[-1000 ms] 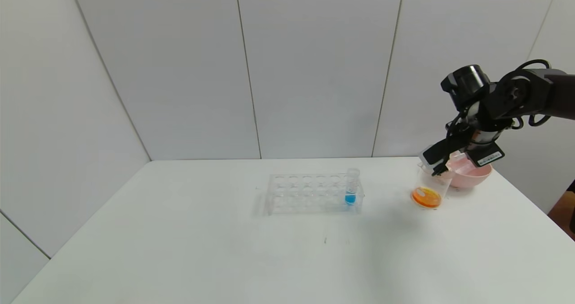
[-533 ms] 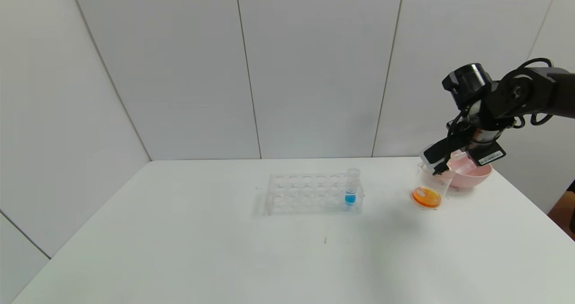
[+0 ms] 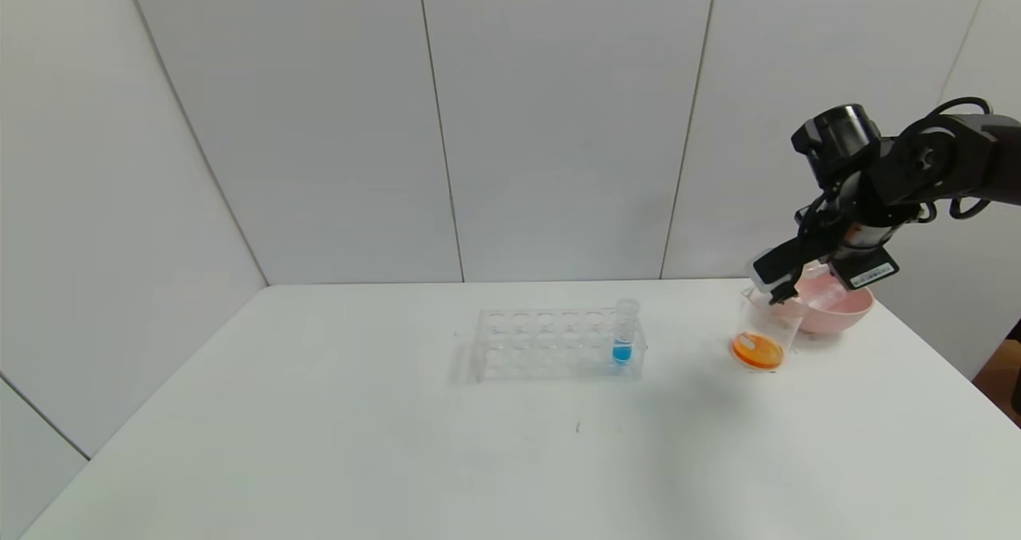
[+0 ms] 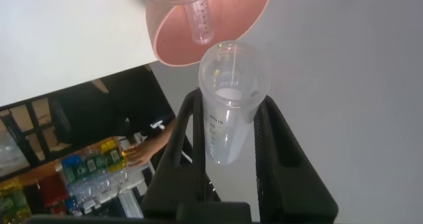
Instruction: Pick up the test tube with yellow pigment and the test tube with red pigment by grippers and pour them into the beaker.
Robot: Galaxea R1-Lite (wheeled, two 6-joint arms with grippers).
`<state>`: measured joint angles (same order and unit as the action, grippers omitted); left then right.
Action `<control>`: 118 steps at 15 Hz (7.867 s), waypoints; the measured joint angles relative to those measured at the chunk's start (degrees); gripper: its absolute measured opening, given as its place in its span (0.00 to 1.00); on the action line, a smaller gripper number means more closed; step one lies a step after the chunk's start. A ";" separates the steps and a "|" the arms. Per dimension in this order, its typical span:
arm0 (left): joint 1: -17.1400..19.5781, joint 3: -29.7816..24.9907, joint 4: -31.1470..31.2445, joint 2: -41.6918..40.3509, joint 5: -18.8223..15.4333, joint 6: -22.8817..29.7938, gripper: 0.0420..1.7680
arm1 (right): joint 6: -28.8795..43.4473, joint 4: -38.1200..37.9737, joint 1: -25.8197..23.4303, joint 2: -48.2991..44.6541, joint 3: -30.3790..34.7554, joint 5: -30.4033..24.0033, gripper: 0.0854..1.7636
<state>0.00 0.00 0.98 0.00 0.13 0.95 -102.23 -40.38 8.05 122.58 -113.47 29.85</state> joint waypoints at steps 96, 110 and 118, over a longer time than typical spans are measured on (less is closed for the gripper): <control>0.00 0.00 0.00 0.00 0.02 0.00 0.97 | 97.91 65.50 -24.86 6.39 28.66 -54.43 0.34; 0.00 0.00 0.00 0.00 0.02 0.00 0.97 | 97.06 67.68 -25.16 6.17 30.23 -54.28 0.86; 0.00 0.00 0.00 0.00 0.02 0.00 0.97 | 97.61 63.42 -21.35 -1.63 36.11 -46.96 0.93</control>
<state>0.00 0.00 0.98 0.00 0.16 0.95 -4.62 23.04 -13.30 120.94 -77.36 -17.10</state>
